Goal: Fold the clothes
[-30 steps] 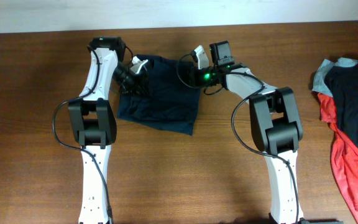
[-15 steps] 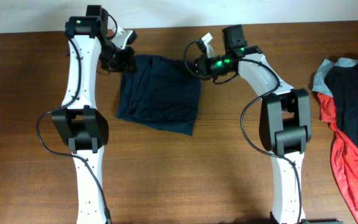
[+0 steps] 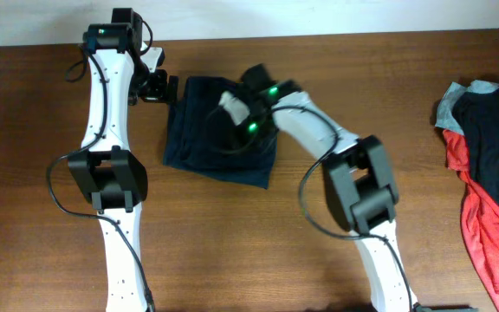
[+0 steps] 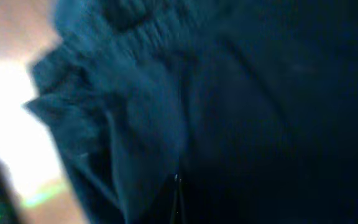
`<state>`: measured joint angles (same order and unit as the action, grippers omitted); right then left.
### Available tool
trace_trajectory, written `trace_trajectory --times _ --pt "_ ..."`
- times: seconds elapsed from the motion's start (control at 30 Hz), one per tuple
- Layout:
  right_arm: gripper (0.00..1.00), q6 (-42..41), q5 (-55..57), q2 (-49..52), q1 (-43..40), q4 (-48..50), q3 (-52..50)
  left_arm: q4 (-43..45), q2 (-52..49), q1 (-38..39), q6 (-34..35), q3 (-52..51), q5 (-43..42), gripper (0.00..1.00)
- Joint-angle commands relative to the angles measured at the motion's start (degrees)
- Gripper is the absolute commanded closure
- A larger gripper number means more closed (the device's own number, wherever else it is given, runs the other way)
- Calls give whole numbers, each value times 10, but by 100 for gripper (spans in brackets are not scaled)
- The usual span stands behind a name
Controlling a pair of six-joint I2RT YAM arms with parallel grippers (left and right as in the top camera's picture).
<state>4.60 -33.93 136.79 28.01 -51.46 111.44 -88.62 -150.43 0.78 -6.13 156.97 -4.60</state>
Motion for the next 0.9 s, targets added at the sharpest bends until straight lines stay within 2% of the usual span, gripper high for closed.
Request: trace_trajectory --times 0.0,0.13,0.4,0.6,0.87 --pt "96 -8 174 -18 30 -2 5 1 3 -2 7 2 14 1" --pt "96 -35 260 -16 48 -6 -1 1 3 -2 7 2 14 1" --pt "96 -57 313 -14 31 -18 -52 1 3 -2 7 2 14 1" --pt "96 -57 301 -14 3 -54 -65 1 3 -2 7 2 14 1" --pt "96 -54 214 -16 17 -54 -55 1 3 -2 7 2 14 1"
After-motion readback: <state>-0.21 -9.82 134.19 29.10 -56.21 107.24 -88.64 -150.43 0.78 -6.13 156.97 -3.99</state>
